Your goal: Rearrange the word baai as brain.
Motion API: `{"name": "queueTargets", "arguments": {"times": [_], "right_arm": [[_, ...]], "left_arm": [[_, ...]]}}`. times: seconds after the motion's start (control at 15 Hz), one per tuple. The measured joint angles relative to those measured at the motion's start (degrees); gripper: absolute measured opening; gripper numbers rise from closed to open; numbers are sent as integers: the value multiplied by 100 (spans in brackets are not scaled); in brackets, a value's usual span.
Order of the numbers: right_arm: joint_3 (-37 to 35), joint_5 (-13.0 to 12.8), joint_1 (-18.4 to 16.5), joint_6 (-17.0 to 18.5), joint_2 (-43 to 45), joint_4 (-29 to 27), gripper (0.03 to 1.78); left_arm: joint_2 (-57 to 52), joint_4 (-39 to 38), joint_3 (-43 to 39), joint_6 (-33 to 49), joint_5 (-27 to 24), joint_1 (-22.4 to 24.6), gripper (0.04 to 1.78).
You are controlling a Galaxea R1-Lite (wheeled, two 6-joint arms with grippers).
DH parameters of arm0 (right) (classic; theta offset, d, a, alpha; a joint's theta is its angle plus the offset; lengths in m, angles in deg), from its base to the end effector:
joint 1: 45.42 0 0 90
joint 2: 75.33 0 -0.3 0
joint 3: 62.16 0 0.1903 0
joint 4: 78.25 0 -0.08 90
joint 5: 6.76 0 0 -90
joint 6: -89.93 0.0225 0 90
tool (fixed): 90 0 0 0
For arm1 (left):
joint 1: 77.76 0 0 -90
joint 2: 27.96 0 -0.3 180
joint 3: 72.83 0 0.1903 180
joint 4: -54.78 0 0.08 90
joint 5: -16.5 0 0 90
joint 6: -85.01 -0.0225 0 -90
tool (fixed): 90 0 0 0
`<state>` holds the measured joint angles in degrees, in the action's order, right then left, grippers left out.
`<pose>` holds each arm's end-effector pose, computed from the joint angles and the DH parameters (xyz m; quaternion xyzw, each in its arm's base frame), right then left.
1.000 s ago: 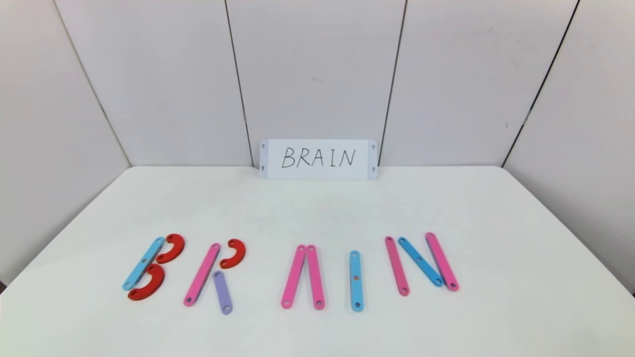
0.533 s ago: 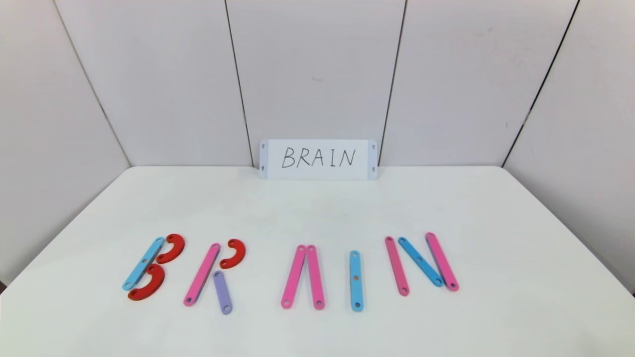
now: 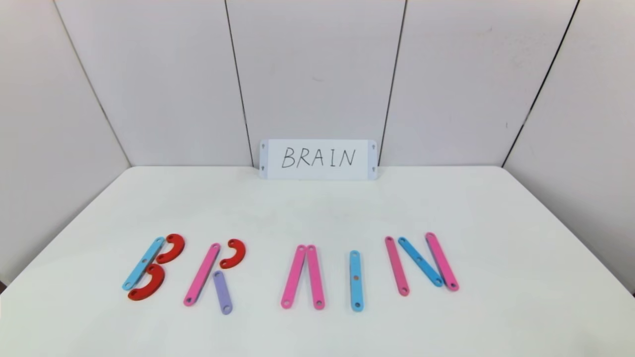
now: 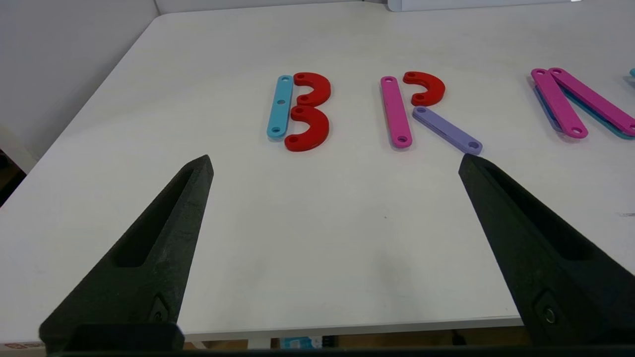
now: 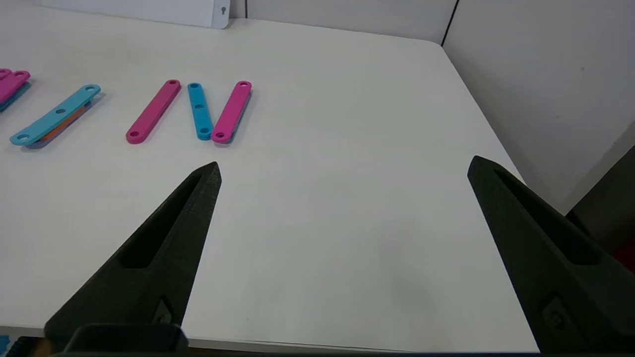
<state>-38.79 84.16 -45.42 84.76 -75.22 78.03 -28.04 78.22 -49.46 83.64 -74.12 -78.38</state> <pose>-0.0230 0.0004 0.0748 -0.0451 0.0017 0.0081 0.9989 -0.0229 0.0000 0.0753 0.0120 -0.0002 -0.0108 0.9999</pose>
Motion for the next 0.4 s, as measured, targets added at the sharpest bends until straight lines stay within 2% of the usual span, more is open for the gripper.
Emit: {"name": "queueTargets", "arguments": {"times": [0.13,0.4], "right_arm": [[0,-38,0,165,0,2,174],[0,-44,0,201,0,5,174]], "left_arm": [[0,2,0,1,-6,0,174],[0,2,0,56,-1,0,174]]}}
